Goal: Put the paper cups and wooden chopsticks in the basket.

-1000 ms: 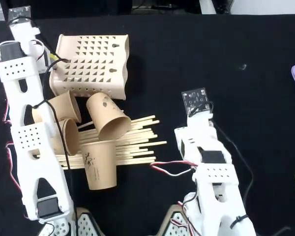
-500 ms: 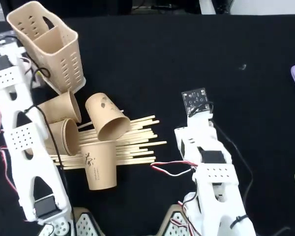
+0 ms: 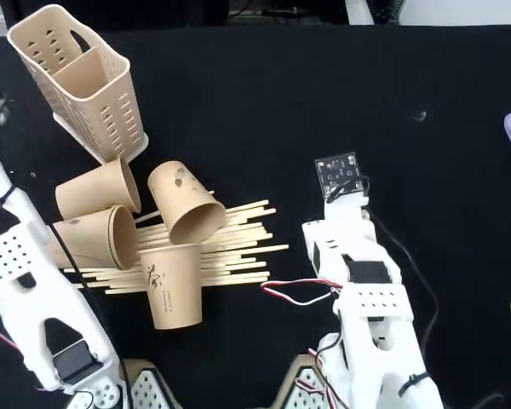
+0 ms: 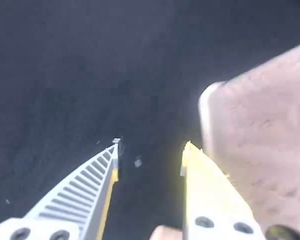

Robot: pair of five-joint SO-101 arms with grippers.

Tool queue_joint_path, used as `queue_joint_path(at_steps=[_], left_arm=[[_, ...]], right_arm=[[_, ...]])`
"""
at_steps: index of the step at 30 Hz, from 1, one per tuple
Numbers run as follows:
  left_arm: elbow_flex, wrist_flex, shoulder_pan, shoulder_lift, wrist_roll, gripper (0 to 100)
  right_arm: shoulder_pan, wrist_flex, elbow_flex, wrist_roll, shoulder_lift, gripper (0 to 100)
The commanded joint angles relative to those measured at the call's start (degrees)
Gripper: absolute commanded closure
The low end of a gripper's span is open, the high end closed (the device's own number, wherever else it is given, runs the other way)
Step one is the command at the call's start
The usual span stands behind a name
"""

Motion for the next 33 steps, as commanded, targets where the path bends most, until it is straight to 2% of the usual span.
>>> queue_joint_path(at_steps=[1,7,13,19,29,30,32,33], left_arm=[[-2.42,0.44,3.3,-11.08,3.87,79],[1.63,0.62,9.19,-18.11,3.96,79],[25.98,0.26,15.6,-30.77,3.87,79],[37.23,-7.21,16.57,-35.52,3.96,79],[47.69,-11.52,16.57,-35.25,6.86,79],[48.31,-11.34,16.66,-35.25,7.03,82],[49.63,-11.43,18.07,-35.25,6.68,95],[49.89,-11.52,18.95,-35.25,5.89,98]], right_arm=[[-0.7,-1.49,-0.4,-0.09,-1.45,80.3],[-0.7,-1.49,-0.48,-0.09,-1.45,80.2],[-0.7,-1.49,-0.48,-0.09,-1.45,80.2],[-0.7,-1.49,-0.4,-0.09,-1.45,80.2],[-0.7,-1.49,-0.4,-0.09,-1.45,80.2],[-0.7,-1.49,-0.31,-0.09,-1.45,80.2],[-0.7,-1.49,-0.31,-0.09,-1.54,80.2],[-0.7,-1.49,-0.31,-0.09,-1.54,80.2]])
